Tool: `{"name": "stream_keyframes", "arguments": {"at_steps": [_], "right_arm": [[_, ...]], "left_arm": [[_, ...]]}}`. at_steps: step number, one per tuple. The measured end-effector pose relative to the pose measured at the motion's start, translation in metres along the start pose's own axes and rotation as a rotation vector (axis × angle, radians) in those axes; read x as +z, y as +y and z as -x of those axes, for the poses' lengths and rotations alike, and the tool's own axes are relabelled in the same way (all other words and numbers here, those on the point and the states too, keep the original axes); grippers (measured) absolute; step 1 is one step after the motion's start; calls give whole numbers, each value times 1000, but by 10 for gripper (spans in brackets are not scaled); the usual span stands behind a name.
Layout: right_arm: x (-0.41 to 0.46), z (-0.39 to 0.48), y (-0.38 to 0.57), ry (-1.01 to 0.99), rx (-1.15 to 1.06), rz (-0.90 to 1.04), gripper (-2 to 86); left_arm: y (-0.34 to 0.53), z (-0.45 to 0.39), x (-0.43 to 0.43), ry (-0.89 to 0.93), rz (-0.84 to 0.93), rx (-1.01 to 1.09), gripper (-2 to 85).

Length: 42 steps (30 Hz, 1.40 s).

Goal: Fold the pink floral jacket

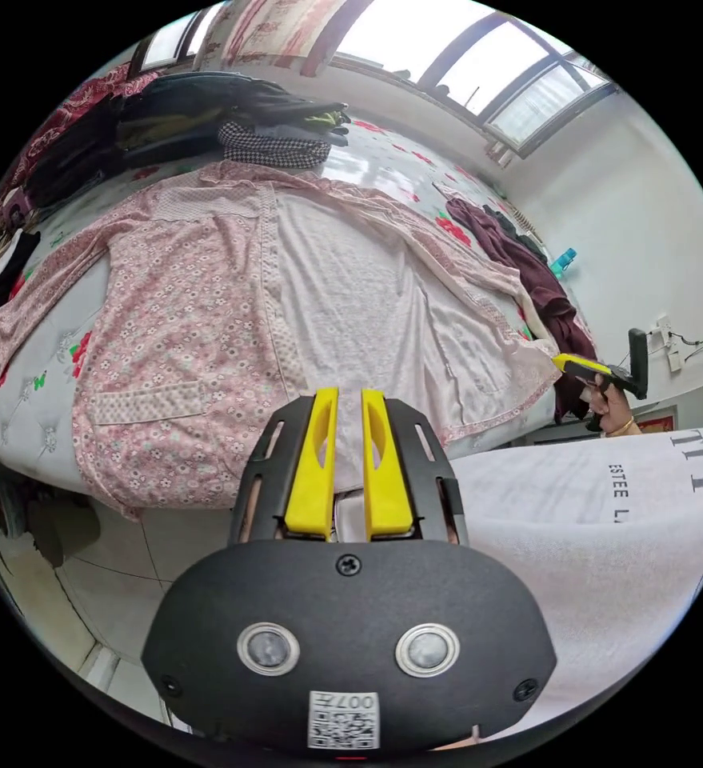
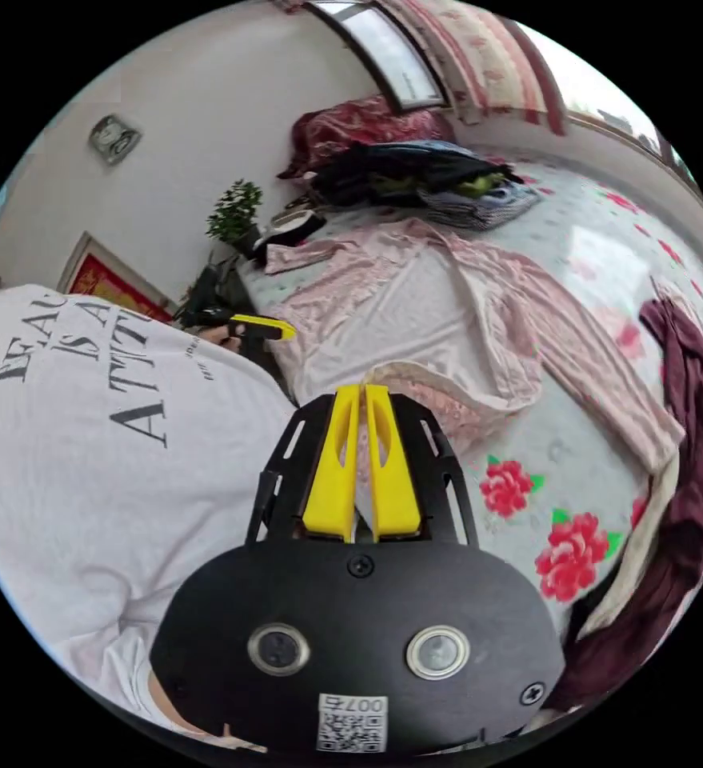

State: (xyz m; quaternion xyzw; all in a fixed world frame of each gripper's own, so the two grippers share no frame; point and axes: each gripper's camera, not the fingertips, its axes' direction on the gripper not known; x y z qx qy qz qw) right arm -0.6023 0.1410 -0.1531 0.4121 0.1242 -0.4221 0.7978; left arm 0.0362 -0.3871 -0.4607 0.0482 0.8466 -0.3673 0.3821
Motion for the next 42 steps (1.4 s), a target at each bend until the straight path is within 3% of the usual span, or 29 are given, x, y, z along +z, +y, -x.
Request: {"name": "stream_keyframes", "arguments": {"at_steps": [2,5,7,9,12,17,20,23,28,30,37,42], "right_arm": [[17,32,-42,-172,-222,21,7],[81,61,-81,-455,-378,181,21],[124,75,-93,-541,-408,298,29],[152,83,-100,-508,-436,402,37],[151,68,-123,-379,-431,361,49],[139,-24,-203,96,-207,224,69],[157,-73,-244,270,-120,242,83],[189,-101,-267,357,-137,293,89],[241,-119,-275,368,-185,546,69],[238,-115,-276,349,-232,551,58],[168,-95,-318,98,-248,383,32],[145,-116,-367,-100,14,122,23]], "left_arm": [[2,1,0,33,-23,-14,55],[6,8,1,58,-35,-52,59],[10,14,1,65,-32,-61,64],[13,22,2,61,-14,-59,74],[15,33,5,74,30,-31,86],[1,45,44,151,142,36,112],[-18,48,63,201,185,74,115],[-35,38,82,116,254,217,109],[-50,30,101,54,303,328,40],[-52,32,102,46,301,358,6],[-48,51,42,313,136,282,-9],[-28,63,10,208,90,240,-9]]}}
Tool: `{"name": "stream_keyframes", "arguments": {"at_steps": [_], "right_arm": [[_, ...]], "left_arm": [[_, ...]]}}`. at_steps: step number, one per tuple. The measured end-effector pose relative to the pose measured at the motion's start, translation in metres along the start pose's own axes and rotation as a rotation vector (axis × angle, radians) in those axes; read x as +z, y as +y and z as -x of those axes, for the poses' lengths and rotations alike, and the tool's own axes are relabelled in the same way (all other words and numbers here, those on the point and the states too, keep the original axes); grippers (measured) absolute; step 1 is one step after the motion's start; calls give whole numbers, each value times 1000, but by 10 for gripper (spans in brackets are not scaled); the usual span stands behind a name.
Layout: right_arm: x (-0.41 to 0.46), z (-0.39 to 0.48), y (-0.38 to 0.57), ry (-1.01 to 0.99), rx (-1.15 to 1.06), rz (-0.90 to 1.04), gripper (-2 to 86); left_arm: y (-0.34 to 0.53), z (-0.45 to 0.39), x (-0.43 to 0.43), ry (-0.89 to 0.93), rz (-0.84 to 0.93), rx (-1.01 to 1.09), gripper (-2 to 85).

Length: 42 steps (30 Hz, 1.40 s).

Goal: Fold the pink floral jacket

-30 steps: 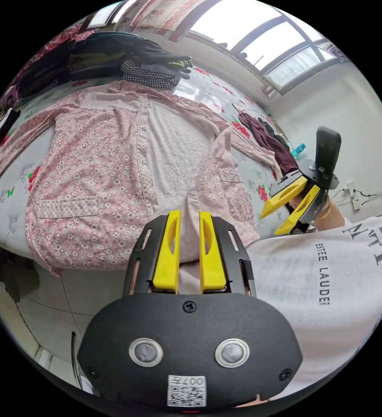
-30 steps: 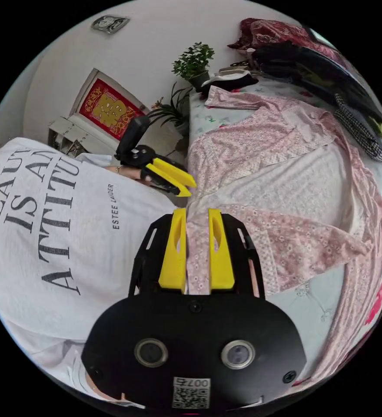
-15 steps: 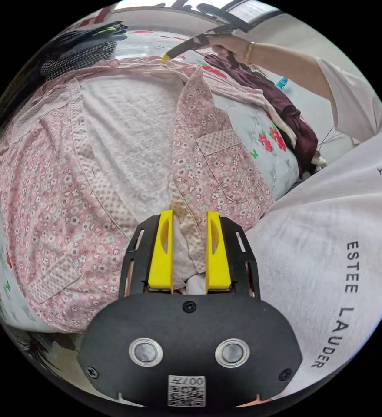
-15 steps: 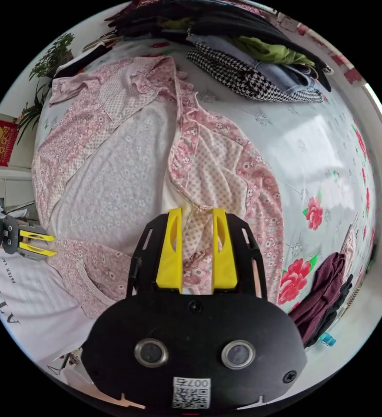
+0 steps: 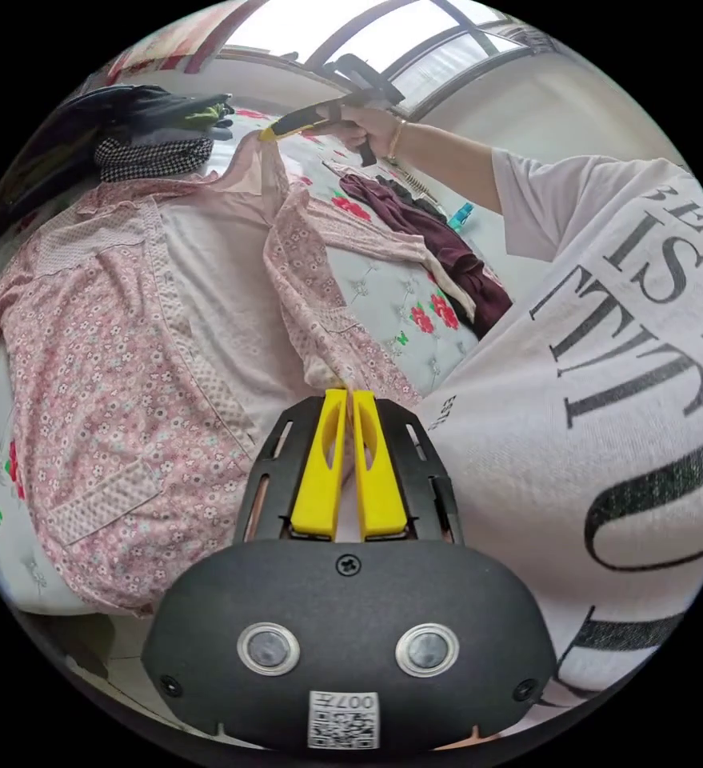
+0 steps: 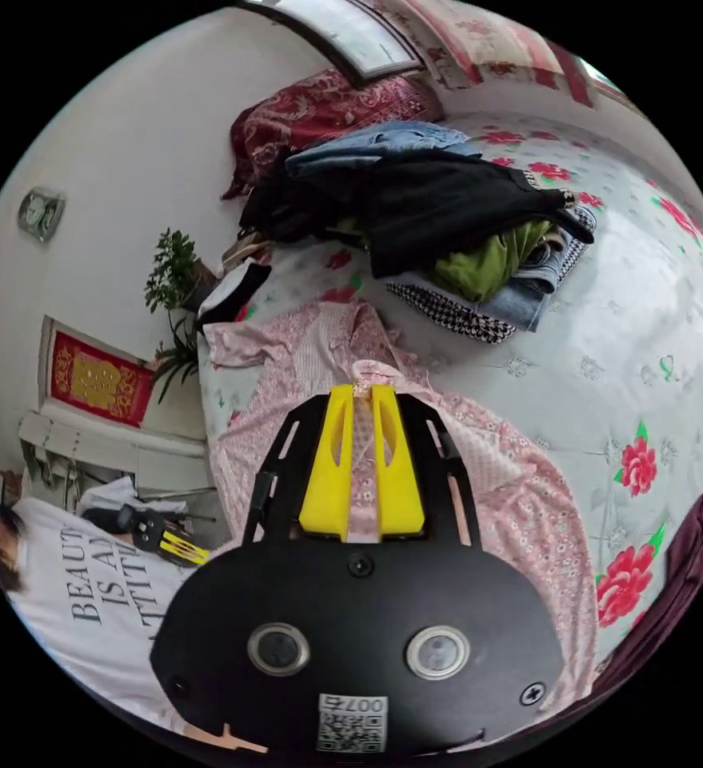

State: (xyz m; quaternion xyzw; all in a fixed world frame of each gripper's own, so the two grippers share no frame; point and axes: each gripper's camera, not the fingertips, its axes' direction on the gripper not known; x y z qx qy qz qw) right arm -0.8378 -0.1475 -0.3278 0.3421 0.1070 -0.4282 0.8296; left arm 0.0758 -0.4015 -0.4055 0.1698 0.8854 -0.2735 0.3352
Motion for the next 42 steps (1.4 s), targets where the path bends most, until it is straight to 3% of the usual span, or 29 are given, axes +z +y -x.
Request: {"name": "stream_keyframes", "arguments": {"at_steps": [6,12,19,26,30,33,36,42], "right_arm": [[63,-7,-53,28,177,-149,22],[105,15,-46,33,95,-45,36],[65,54,130,170,-53,60,56],[75,89,302,-6,58,277,85],[105,112,325,-15,-1,337,74],[114,127,327,130,-85,309,37],[115,134,321,94,-96,319,10],[35,170,338,100,-173,241,1]], "left_arm": [[39,22,-4,-114,-7,-173,7],[56,48,12,-139,20,-314,51],[49,59,19,-2,-7,-323,65],[35,46,25,-62,58,-260,50],[28,44,26,-93,71,-270,24],[24,46,26,-79,57,-302,2],[19,45,28,-91,55,-308,-6],[11,38,24,-73,77,-290,-8]]}}
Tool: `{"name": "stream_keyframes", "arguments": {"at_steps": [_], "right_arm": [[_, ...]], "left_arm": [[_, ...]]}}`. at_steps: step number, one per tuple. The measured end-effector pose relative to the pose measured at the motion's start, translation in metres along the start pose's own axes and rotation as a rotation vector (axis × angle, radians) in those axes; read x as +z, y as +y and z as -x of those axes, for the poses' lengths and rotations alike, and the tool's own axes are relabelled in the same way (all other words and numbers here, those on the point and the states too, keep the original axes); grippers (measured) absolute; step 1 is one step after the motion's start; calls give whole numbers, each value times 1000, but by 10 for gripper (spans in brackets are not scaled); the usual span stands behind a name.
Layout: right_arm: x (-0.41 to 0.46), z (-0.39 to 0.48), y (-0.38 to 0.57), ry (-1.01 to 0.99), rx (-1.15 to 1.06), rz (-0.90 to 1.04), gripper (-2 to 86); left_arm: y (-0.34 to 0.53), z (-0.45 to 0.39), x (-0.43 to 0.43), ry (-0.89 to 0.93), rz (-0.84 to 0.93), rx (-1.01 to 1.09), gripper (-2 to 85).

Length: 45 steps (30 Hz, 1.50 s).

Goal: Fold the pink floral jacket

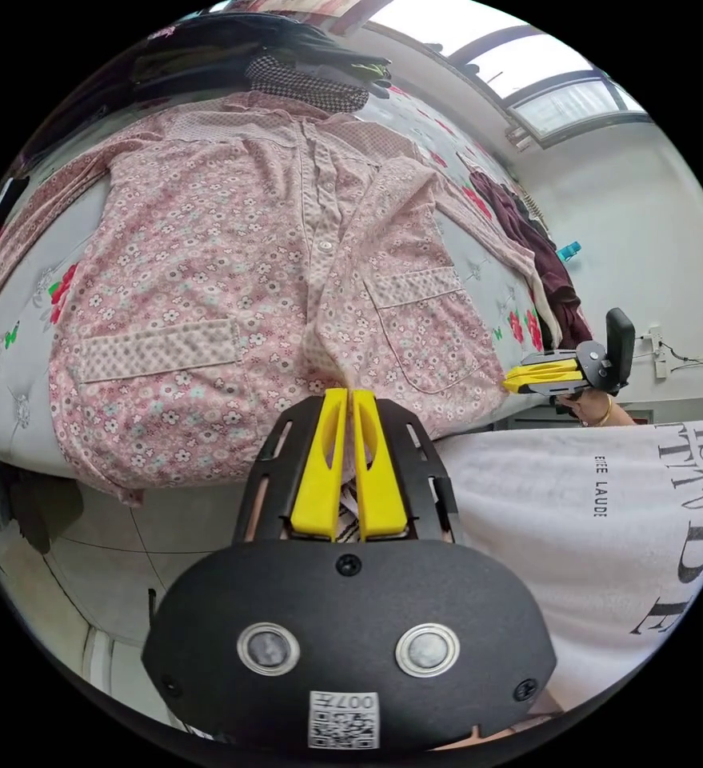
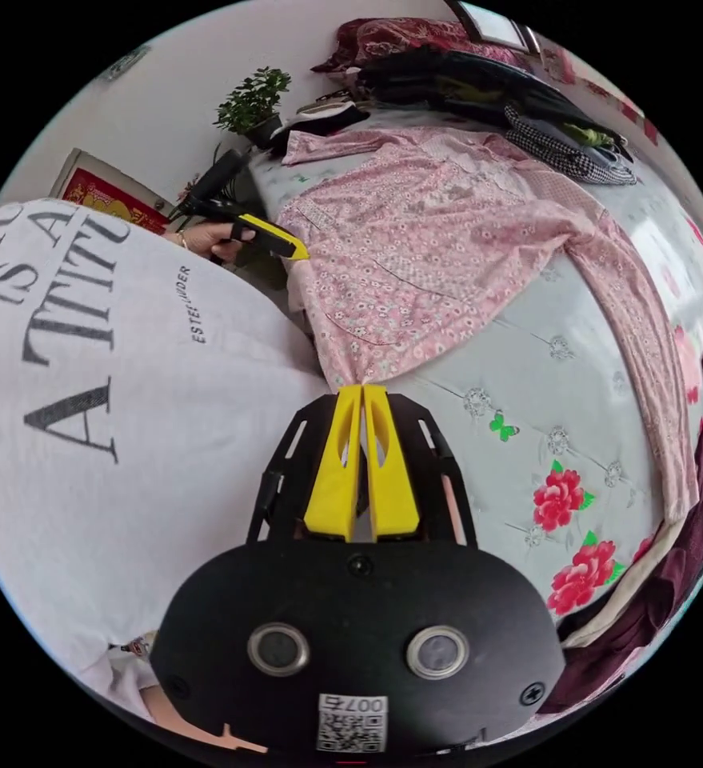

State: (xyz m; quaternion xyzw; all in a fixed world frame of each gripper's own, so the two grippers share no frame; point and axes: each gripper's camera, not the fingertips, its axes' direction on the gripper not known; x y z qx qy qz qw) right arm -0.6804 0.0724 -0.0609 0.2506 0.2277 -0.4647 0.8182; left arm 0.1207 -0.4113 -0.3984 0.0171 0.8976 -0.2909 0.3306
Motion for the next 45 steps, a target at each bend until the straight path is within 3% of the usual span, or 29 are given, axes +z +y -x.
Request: {"name": "stream_keyframes", "arguments": {"at_steps": [3,7,9,14,20,27,32,34,39,45], "right_arm": [[-18,13,18,21,-36,44,4],[59,-9,27,-123,69,347,25],[69,-13,30,-135,86,397,32],[-1,-33,-10,-1,86,96,41],[-38,-65,-129,163,39,-104,48],[-13,-100,-283,195,61,-103,65],[39,-129,-349,178,189,-17,59],[59,-131,-353,205,201,52,49],[45,-113,-340,260,122,-9,22],[-4,-90,-332,131,126,-244,23]], "left_arm": [[-1,-10,13,72,38,48,-8],[-7,-27,38,5,96,70,-2],[-9,-34,37,-15,93,89,8],[-2,-44,33,-82,92,151,86],[6,-45,37,-63,80,119,77],[-11,-60,46,-63,115,198,-5],[-17,-45,22,93,65,177,-9],[-17,-41,10,125,41,173,-9],[-17,-38,-14,100,35,191,-9],[-8,-35,-40,-3,42,148,-1]]}}
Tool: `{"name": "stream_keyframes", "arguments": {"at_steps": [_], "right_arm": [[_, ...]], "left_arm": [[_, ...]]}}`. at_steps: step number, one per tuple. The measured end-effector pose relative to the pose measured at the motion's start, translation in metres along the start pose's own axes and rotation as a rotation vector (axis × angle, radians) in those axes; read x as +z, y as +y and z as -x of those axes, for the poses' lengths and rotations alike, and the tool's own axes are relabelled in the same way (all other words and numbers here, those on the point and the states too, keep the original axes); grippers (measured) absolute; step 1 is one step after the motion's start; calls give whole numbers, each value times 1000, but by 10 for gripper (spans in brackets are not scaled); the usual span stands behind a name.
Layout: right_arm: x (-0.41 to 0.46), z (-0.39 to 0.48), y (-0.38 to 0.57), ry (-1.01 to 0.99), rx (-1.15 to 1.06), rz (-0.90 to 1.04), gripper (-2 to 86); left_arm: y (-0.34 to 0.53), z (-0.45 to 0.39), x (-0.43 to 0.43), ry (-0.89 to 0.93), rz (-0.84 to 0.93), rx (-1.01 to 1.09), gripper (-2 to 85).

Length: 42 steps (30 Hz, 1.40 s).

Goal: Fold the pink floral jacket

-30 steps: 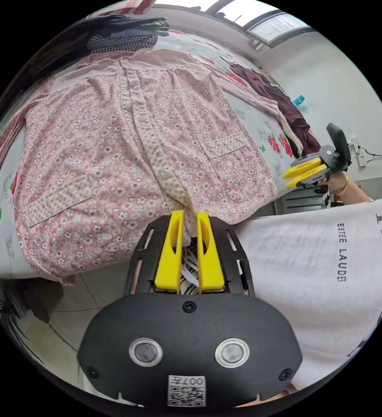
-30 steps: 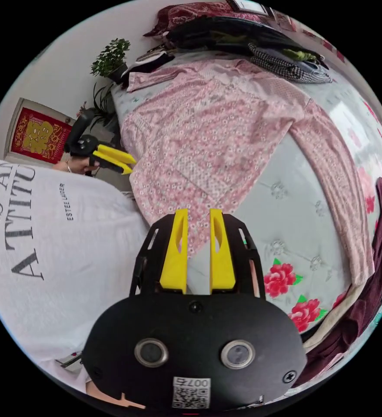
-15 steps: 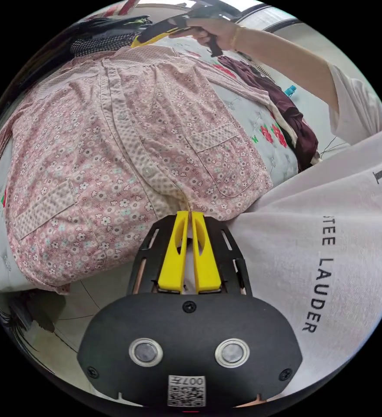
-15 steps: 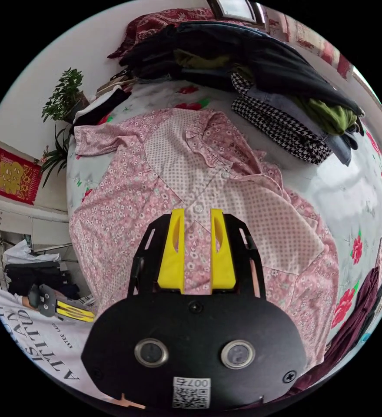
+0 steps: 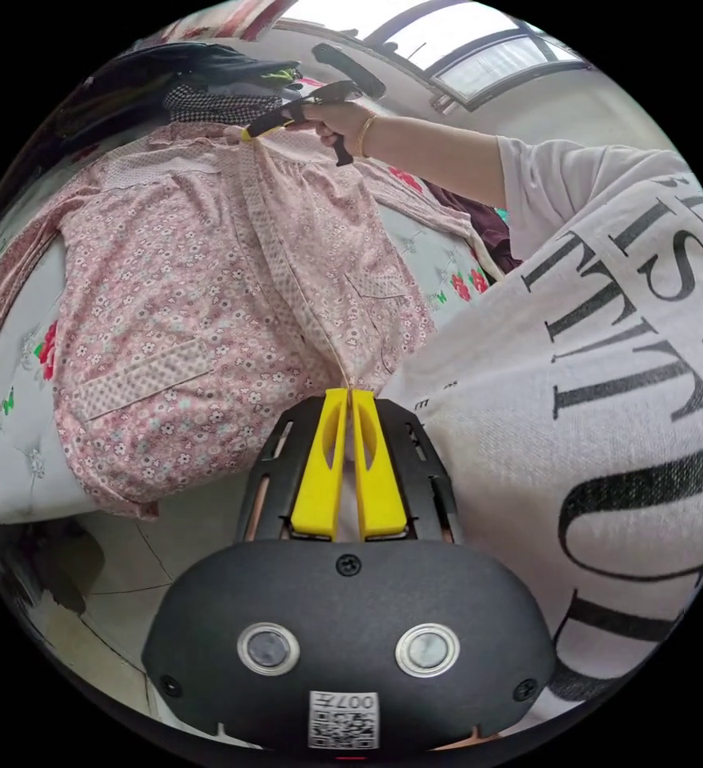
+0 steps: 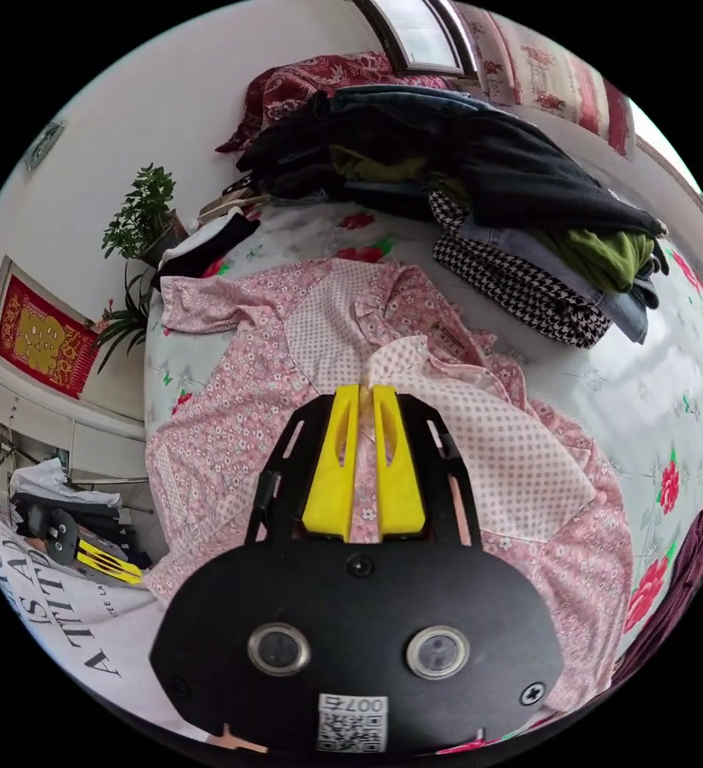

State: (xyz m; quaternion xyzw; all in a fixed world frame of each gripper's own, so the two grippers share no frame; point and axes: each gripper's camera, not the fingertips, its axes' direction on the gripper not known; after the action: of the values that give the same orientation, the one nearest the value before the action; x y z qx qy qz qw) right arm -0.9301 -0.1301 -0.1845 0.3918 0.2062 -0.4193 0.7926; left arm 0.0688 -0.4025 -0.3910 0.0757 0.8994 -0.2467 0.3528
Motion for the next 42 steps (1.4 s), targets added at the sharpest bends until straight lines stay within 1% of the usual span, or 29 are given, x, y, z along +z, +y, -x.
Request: {"name": "stream_keyframes", "arguments": {"at_steps": [1,3,4,5,6,8,10,11,13,16,20,23,26,30,33,37,40,42], "right_arm": [[7,3,-1,-19,5,7,27],[34,5,-1,-30,20,110,32],[50,5,-1,-31,42,200,35],[49,6,0,-20,40,204,37],[43,6,1,-12,30,179,38],[7,1,0,62,-1,66,41],[-13,-12,-6,139,0,38,43],[-20,-24,-13,188,17,53,43],[-19,-43,-24,225,55,109,43],[3,-60,-41,221,83,227,41],[41,-48,-55,221,20,337,33],[54,-38,-58,302,-30,382,16],[41,-28,-63,387,-120,346,6],[17,-27,-73,426,-204,274,6],[16,-40,-79,383,-213,274,12],[21,-62,-78,298,-209,284,17],[4,-71,-66,214,-235,209,14],[-10,-78,-55,191,-231,146,8]], "left_arm": [[2,4,6,-39,24,-33,5],[4,12,29,-70,93,-63,36],[5,16,48,-77,161,-81,50],[5,17,64,-88,224,-87,58],[6,17,68,-95,244,-85,59],[14,16,63,-115,217,-94,59],[23,21,55,-95,202,-124,53],[28,26,48,-92,195,-149,46],[33,32,33,-108,164,-165,37],[22,39,3,-138,52,-141,32],[-26,44,-8,-94,-91,-40,39],[-70,49,-1,-109,-121,64,43],[-116,57,-4,-151,-146,151,45],[-170,76,-20,-170,-215,193,49],[-219,97,-29,-140,-263,188,54],[-289,123,-20,-38,-242,181,60],[-334,130,-6,67,-215,202,61],[-360,131,8,100,-187,217,63]]}}
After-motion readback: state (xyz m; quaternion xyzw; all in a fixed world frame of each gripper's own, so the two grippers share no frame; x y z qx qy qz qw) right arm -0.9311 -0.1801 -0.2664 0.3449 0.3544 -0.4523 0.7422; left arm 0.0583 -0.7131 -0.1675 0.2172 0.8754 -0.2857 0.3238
